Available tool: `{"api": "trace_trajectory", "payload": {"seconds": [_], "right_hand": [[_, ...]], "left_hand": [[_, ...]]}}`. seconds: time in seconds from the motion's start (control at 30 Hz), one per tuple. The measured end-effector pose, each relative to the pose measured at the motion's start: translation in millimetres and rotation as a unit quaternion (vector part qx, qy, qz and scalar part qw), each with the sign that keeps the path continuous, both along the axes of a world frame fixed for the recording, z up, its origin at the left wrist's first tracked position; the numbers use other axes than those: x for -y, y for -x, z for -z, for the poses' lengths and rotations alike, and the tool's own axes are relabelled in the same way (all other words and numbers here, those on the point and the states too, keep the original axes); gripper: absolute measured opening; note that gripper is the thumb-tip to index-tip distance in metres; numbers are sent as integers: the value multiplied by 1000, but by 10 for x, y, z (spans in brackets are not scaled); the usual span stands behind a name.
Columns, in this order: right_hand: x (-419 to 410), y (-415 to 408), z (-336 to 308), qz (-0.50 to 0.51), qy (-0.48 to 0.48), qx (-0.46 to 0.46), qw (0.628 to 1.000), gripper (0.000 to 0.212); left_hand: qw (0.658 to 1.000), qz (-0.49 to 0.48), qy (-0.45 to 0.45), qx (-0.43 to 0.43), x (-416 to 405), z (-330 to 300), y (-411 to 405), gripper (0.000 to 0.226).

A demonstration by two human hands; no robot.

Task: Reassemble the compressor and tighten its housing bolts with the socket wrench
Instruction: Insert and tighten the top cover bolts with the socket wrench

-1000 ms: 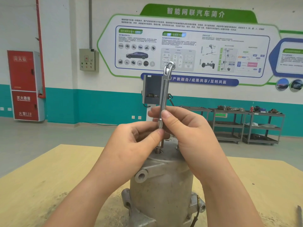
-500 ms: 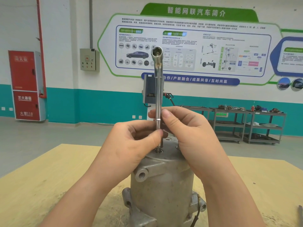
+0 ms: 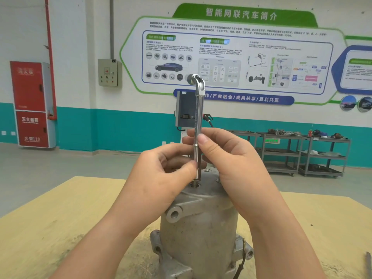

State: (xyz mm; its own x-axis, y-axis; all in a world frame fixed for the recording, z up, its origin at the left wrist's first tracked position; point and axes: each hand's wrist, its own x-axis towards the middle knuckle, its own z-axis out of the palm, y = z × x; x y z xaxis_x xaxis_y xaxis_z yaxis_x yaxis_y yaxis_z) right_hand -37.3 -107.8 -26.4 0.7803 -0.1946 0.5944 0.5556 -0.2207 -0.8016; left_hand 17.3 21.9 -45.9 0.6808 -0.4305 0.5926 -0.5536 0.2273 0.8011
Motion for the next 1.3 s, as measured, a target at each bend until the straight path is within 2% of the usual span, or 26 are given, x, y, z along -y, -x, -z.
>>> {"api": "trace_trajectory", "payload": {"seconds": [0.13, 0.2, 0.37, 0.5, 0.6, 0.77, 0.93, 1.03, 1.1, 1.13, 1.3], "right_hand": [[6, 10, 1, -1, 18, 1, 1000, 16], [15, 11, 2, 0, 25, 3, 1000, 15], [27, -17, 9, 9, 14, 15, 1000, 17], [37, -24, 3, -14, -13, 22, 1000, 17], [27, -37, -3, -20, -17, 26, 999, 16], [45, -52, 16, -12, 0, 15, 1000, 20], [69, -55, 17, -18, 16, 3, 1000, 19], [97, -51, -2, -36, 14, -11, 999, 15], [113, -64, 12, -47, -9, -7, 999, 20], [114, -68, 20, -47, -19, -1, 999, 21], [90, -67, 23, -21, -26, 3, 999, 14]], "left_hand": [[999, 3, 10, 35, -2, -26, 55, 29], [999, -18, 27, 25, 3, -24, 54, 31], [1000, -20, 0, -2, -4, -58, 14, 19], [998, -12, -27, 48, 38, -149, 36, 17], [999, -12, 26, 46, 108, -133, 43, 16], [997, -10, 80, 8, 135, -78, 36, 31], [997, 27, 66, 30, 118, -45, 28, 8], [997, 3, 45, 58, 99, -40, 31, 12], [997, -22, 29, 67, 100, -45, 38, 8], [997, -30, 28, 67, 99, -43, 40, 14], [997, -33, 64, 22, 114, -43, 7, 23]]}}
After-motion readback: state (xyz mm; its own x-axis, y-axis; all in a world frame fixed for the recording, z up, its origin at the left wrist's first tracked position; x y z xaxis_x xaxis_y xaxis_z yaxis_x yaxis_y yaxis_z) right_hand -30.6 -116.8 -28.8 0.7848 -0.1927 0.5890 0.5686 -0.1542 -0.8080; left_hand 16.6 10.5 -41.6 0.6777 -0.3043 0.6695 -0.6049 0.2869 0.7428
